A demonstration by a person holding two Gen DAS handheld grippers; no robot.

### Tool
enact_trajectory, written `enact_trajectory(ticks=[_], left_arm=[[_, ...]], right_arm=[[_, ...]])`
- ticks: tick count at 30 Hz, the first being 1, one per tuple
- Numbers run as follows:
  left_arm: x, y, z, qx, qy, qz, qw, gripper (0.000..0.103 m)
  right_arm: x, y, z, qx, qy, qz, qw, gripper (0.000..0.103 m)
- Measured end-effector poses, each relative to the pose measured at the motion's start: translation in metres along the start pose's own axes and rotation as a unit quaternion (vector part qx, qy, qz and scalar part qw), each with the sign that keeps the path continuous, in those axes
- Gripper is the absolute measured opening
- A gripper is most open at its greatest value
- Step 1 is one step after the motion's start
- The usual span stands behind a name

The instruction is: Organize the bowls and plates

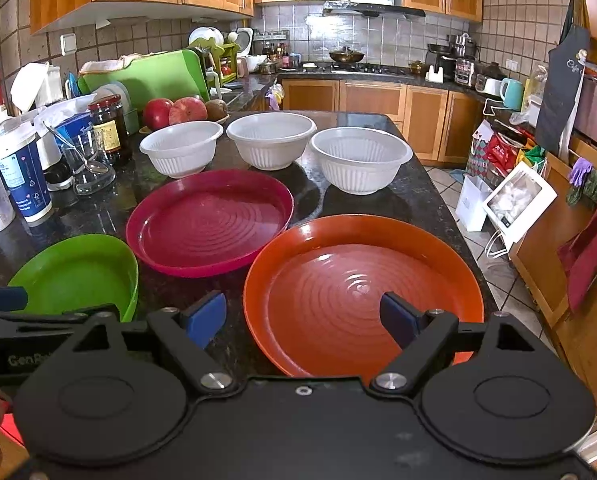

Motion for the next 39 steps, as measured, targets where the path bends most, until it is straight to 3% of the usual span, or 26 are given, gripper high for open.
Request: enact_trajectory(ticks=[39], left_arm=[[-0.0020,-0.0021,-0.0012,0.000,-0.001,-0.010,1.0000,0.094]], right_arm=[[-0.0016,-0.0066,0.0020,-0.019,0.001,-0.007,1.000,0.088]])
Point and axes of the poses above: each gripper's, at about its wrist camera, not at the fingertips, and y roughly against the way its jaws point, x to its right, z to its underside, the point moved 9 cm from there along -y, roughly the way its jaws point, and after that the axes turned 14 degrees about z, right-handed, at the moved point
